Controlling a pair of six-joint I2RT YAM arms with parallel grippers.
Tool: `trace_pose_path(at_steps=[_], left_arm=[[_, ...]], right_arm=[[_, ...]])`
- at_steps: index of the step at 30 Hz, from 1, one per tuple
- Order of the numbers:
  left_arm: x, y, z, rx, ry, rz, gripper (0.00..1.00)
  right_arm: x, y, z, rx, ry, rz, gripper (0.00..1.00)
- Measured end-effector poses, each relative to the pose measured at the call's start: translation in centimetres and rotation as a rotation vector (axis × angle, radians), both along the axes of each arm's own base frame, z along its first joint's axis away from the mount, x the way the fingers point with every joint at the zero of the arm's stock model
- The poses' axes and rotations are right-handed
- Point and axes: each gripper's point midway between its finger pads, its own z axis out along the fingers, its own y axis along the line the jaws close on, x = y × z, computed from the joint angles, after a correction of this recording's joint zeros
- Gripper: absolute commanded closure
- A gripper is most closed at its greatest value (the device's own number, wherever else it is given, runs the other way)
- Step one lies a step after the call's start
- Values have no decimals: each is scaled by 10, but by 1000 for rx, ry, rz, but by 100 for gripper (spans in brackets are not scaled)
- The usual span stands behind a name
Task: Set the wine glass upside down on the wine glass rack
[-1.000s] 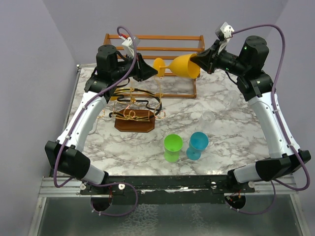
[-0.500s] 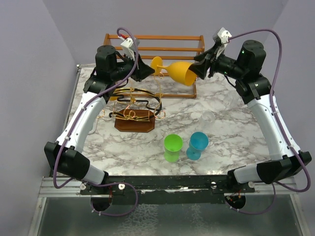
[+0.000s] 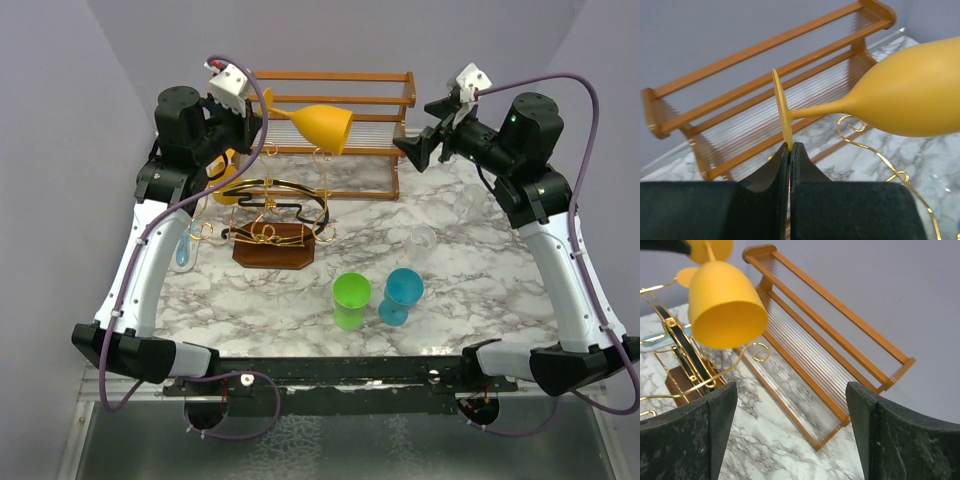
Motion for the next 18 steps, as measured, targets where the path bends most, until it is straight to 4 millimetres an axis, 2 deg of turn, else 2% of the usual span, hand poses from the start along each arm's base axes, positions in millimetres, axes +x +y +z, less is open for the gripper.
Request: trace_pose_path(at_steps=[4, 7, 13, 18], left_arm=[[3, 25, 14, 103, -82, 110, 100], [6, 43, 20, 173, -114, 189, 100], [11, 69, 33, 291, -174, 310, 100], [12, 74, 48, 407, -242, 364, 100]], right_arm=[[2, -7, -9, -39, -10, -33, 10], [6, -8, -27, -74, 12, -38, 8], [12, -10, -78, -143, 93, -39, 8], [11, -16, -127, -193, 176, -61, 8]])
